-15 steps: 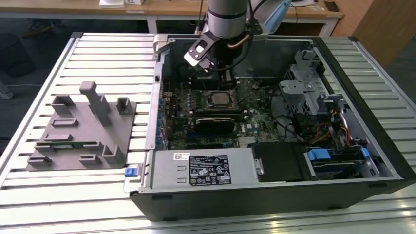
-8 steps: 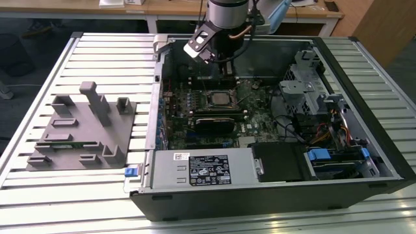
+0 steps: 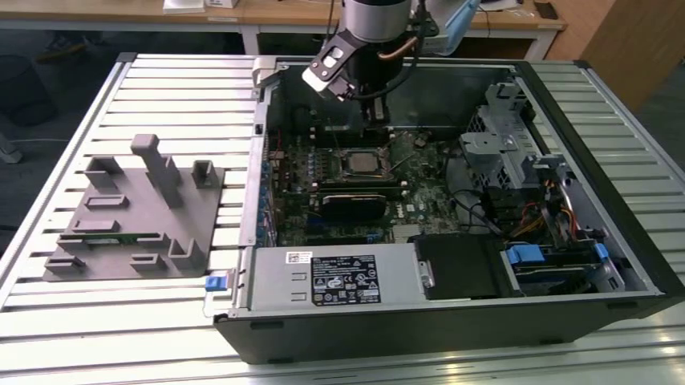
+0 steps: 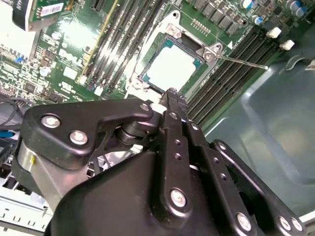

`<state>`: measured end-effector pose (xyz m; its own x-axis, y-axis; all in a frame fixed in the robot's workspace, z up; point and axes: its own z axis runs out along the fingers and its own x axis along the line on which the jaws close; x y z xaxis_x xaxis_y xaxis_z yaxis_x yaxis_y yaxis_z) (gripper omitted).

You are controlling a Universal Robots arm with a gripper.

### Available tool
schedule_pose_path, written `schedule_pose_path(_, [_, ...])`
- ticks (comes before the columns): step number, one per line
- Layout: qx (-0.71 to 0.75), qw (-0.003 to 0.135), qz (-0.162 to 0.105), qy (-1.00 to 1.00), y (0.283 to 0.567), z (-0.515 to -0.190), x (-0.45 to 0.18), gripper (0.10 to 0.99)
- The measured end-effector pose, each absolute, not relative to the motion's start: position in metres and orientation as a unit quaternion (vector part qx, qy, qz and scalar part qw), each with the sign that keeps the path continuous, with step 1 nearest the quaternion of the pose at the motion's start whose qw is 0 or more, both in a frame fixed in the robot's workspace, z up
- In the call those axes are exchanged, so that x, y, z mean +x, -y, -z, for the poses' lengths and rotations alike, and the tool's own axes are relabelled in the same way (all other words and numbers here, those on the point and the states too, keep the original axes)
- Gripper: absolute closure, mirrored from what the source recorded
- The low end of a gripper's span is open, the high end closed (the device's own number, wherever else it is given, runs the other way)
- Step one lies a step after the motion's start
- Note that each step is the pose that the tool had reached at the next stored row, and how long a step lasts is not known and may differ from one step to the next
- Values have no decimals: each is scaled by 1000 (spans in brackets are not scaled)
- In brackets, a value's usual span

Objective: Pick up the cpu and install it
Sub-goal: 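Close the cpu cover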

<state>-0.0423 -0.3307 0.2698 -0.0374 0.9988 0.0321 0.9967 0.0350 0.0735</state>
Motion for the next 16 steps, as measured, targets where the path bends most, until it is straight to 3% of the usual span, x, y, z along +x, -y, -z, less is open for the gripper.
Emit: schedule_pose_path(16, [694, 8, -32, -719, 333, -271, -24, 980])
